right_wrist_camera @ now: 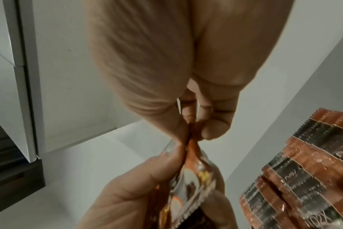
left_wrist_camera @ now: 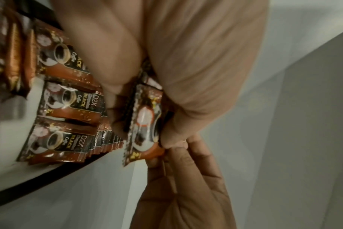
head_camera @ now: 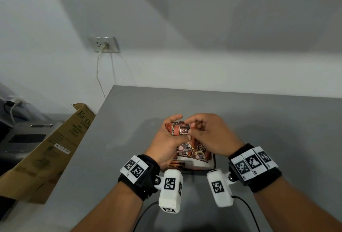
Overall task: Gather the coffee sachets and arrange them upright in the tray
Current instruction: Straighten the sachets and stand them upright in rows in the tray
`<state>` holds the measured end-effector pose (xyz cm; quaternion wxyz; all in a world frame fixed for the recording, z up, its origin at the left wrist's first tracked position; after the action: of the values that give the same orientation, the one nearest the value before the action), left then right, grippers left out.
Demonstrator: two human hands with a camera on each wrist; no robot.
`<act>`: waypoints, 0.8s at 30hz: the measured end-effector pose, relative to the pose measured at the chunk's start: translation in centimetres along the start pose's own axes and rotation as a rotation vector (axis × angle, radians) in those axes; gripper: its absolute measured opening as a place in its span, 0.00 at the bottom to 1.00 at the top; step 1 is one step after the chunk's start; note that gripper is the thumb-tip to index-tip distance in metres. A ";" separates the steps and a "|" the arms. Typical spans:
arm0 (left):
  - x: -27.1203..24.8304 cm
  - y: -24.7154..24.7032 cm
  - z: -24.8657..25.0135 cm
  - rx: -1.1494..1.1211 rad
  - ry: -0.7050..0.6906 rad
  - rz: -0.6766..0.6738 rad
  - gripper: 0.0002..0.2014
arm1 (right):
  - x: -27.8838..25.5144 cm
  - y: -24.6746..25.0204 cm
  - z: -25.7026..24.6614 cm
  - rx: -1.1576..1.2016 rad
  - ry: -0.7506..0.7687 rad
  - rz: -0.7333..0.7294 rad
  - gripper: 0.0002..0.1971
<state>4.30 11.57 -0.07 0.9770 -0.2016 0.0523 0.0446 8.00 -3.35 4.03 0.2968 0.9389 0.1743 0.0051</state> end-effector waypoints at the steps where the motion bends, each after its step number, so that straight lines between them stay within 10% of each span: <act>1: 0.1 0.1 0.1 0.007 0.003 0.017 0.32 | 0.2 0.5 0.1 -0.025 -0.001 0.012 0.10; 7: 0.6 2.6 0.8 -0.103 0.021 0.215 0.18 | 1.4 3.1 3.8 -0.169 -0.140 0.090 0.08; 13: -0.1 3.5 0.3 -0.042 0.052 0.249 0.16 | 0.9 -1.4 8.7 -0.415 -0.262 -0.190 0.12; 24: -0.7 2.9 -0.1 0.047 0.099 0.187 0.19 | 0.8 -2.8 9.7 -0.602 0.005 0.060 0.11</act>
<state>3.24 14.17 -1.23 0.9693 -0.1747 0.1200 0.1246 8.91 -6.38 -5.62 0.5610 0.8135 0.1377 0.0677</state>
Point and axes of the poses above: each hand's wrist, its own x-axis towards the middle knuckle, its own y-axis out of the back of the hand, z = x × y, the point moved 3 cm from there along x, towards the middle knuckle, and after that the axes turned 9 degrees about -y, right-handed, at the moved point
